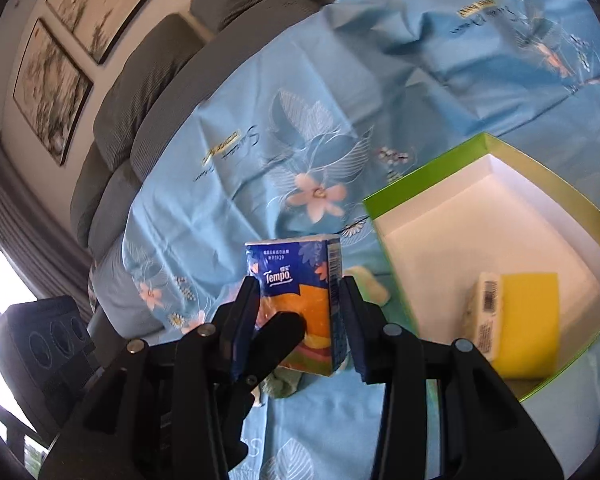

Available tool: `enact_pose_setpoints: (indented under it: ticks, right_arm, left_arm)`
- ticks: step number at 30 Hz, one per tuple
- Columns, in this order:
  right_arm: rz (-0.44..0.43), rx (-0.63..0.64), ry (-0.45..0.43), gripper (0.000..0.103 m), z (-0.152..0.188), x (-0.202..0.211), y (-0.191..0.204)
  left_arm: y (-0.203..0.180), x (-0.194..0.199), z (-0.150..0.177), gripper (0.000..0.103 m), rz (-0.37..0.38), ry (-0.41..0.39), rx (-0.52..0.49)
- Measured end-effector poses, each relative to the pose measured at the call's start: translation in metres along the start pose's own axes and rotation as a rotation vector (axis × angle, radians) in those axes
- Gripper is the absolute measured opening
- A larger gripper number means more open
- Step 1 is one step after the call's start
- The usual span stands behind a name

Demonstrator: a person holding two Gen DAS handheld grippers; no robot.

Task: Organize soft objects
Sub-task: 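Carry the Tempo tissue pack into the green box and release it, then move the right gripper back to the cream waffle towel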

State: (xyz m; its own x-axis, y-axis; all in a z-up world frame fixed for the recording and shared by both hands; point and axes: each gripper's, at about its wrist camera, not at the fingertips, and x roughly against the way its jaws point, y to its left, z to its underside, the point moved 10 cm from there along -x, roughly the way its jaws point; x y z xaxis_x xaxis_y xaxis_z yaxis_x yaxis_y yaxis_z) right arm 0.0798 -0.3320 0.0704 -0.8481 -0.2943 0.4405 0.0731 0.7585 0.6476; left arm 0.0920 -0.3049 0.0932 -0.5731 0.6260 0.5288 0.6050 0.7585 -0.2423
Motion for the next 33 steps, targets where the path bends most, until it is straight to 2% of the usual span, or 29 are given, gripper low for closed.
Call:
enact_pose_setpoints:
  ticks: [4,8,16,22,28,31,33]
  right_arm:
    - [0.044,-0.050,-0.023,0.041,-0.009,0.005,-0.031]
    - [0.086,-0.083,-0.047,0.041,-0.016,0.013,-0.056]
    - [0.171,-0.184,-0.073,0.041,-0.021,0.022,-0.106]
    - [0.231,-0.217,-0.071,0.041,-0.019,0.023,-0.124]
    - [0.280,-0.177,-0.089,0.042,-0.022,0.026,-0.121]
    - [0.289,-0.155,-0.114,0.051,-0.024,0.032,-0.118]
    - [0.280,-0.148,-0.125,0.062,-0.024,0.033,-0.113]
  left_arm:
    - [-0.021,-0.032,0.006,0.040,0.042,0.069,0.007]
    - [-0.040,-0.052,0.009,0.040,0.079,0.088,-0.010]
    - [-0.062,-0.087,0.024,0.040,0.171,0.181,0.047]
    - [-0.067,-0.095,0.034,0.040,0.182,0.210,0.059]
    - [-0.061,-0.085,0.033,0.040,0.180,0.197,0.092]
    - [-0.054,-0.073,0.029,0.040,0.171,0.189,0.098]
    - [-0.044,-0.061,0.027,0.040,0.150,0.172,0.103]
